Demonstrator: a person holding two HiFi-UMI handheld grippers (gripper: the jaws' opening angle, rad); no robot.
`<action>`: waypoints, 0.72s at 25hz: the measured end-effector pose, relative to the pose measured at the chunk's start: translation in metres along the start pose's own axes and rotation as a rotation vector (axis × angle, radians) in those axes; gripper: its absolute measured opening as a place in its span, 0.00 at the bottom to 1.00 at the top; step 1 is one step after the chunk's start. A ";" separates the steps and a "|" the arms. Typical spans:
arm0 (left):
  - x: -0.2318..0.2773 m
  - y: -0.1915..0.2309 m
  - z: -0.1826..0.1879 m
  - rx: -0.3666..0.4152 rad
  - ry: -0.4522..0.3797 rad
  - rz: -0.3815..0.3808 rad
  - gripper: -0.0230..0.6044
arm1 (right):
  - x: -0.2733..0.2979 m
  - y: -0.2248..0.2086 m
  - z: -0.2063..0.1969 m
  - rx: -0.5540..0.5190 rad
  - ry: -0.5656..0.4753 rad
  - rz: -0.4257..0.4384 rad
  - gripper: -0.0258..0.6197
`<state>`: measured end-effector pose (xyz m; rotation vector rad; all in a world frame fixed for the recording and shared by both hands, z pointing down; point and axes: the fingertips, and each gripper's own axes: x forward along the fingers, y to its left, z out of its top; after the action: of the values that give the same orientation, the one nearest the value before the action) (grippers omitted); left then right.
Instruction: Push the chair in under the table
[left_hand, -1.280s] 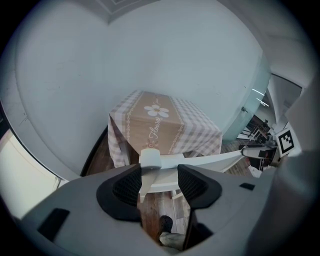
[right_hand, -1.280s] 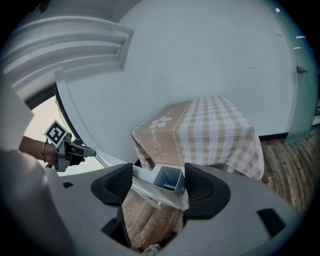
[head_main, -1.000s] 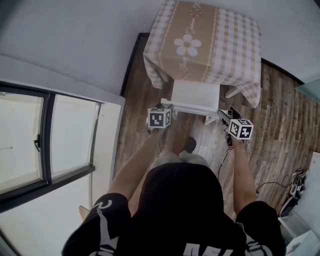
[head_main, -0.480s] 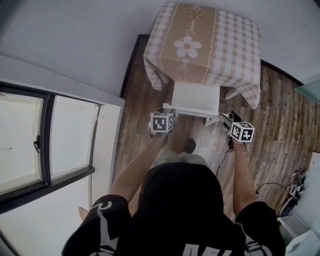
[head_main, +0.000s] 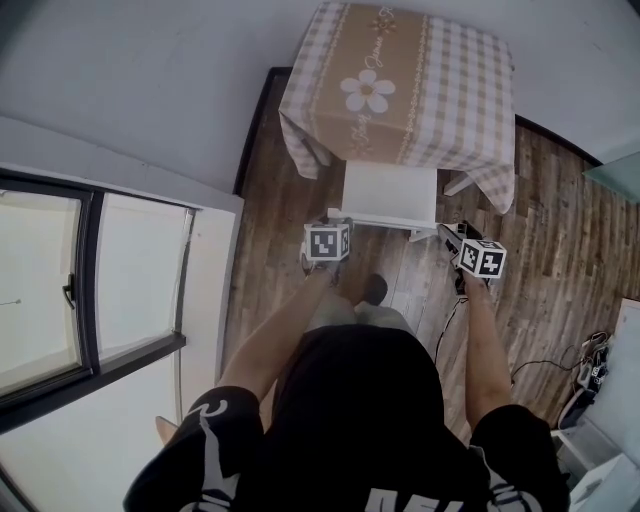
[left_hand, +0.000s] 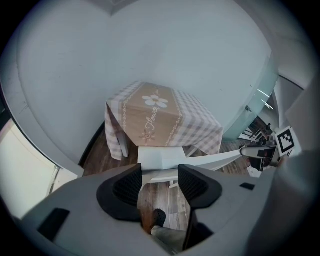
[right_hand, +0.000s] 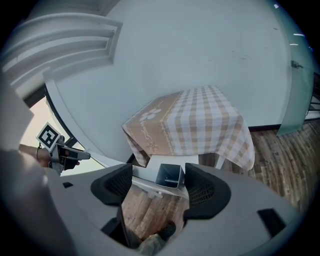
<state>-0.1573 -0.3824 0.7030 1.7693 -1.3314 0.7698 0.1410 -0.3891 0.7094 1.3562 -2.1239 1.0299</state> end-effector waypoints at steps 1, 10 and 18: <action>0.002 0.001 0.002 0.003 0.002 0.000 0.42 | 0.002 -0.001 0.001 0.002 0.002 0.000 0.57; 0.021 0.012 0.033 0.036 -0.001 -0.018 0.42 | 0.023 -0.004 0.019 0.035 0.015 -0.036 0.57; 0.048 0.020 0.063 0.049 0.028 -0.027 0.41 | 0.048 -0.014 0.041 0.007 0.038 -0.082 0.57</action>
<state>-0.1623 -0.4635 0.7149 1.8046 -1.2771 0.8159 0.1346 -0.4527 0.7209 1.4038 -2.0220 1.0230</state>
